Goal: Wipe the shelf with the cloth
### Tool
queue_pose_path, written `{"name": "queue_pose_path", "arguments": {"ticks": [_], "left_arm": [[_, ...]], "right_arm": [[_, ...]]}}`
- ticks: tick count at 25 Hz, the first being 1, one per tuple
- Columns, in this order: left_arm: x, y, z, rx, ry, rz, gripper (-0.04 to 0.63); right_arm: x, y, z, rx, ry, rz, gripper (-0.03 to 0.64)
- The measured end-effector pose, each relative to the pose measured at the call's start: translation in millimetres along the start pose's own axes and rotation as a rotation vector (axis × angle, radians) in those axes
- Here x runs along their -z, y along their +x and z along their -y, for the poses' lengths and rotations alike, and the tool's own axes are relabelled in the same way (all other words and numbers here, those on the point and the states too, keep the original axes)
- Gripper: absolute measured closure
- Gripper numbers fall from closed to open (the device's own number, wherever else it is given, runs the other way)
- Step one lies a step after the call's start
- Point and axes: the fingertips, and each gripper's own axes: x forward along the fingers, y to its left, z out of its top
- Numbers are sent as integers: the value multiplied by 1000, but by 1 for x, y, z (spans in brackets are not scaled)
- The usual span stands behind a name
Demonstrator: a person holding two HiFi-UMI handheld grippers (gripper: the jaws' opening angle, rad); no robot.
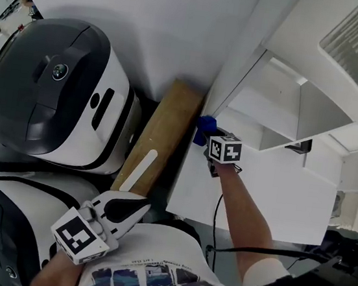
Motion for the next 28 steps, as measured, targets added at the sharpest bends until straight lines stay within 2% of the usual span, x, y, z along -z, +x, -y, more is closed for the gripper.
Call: {"name": "queue_pose_path", "arguments": {"ticks": [13,21,25,28], "left_arm": [[4,8,1,-27,5,-7,583],[0,16,12,-27,-7,-5,583],[1,19,18,-29,38,-7,583],[2,22,23,-21,45,-12,583]], "right_arm": [[37,23,22,43,-28,-188,518],[42,15,36,55,-43,-204,518],[49,0,56,87,-41,-209,518],[53,-12,72,111,-33,-208,518]]}}
